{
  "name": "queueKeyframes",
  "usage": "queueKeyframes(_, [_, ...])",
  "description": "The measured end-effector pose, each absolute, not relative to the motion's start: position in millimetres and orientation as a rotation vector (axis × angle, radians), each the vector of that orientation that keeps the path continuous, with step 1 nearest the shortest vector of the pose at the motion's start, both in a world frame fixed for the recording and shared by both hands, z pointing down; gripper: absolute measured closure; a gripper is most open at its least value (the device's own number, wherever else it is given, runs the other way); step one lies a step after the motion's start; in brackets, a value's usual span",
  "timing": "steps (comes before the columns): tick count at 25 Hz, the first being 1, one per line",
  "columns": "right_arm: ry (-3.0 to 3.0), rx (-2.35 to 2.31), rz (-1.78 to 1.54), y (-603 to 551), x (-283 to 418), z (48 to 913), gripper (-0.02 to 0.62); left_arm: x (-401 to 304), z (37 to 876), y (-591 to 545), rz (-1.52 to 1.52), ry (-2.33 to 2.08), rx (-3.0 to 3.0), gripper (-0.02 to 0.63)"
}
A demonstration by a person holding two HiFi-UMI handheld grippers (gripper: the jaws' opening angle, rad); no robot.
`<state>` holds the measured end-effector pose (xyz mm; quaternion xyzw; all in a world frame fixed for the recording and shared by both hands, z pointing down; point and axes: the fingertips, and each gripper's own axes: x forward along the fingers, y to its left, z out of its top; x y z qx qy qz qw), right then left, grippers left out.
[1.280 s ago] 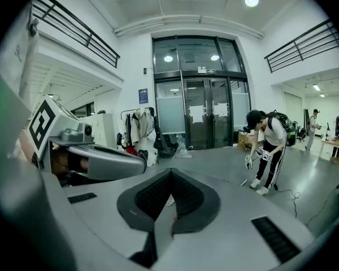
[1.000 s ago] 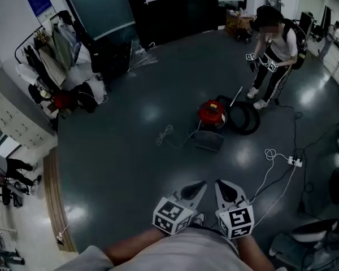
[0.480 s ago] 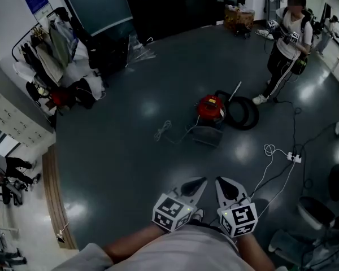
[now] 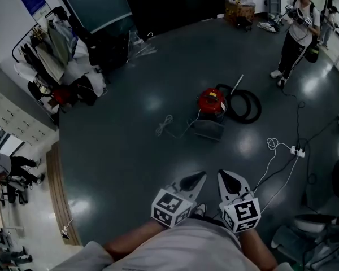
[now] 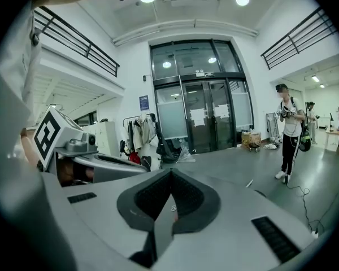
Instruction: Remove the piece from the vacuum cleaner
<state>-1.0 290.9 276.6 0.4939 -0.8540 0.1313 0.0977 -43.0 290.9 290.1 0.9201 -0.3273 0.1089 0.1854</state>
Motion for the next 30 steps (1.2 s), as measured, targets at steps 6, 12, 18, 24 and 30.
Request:
queueKeyframes(6, [-2.527,1.463,0.407,275.9,7.2,282.5,0.578,-35.2,294.3,273.2,0.304,-0.93,2.587,0.6])
queueKeyframes(12, [-2.496,1.479,0.424,245.8,17.4,288.2,0.578,-22.2,299.3,242.6,0.305,-0.888,2.593,0.6])
queueKeyframes(18, [-2.449,1.521,0.439,187.0,23.3,300.2,0.578,-17.6,314.9,185.0,0.329,-0.82,2.603,0.6])
queueKeyframes(24, [-2.397,1.563,0.482,102.4,22.8,320.4,0.578,-18.1,336.5,101.9,0.392,-0.743,2.64,0.6])
queueKeyframes(30, [-2.355,1.627,0.535,11.4,19.0,335.3,0.578,-28.7,360.0,14.3,0.46,-0.654,2.669,0.6])
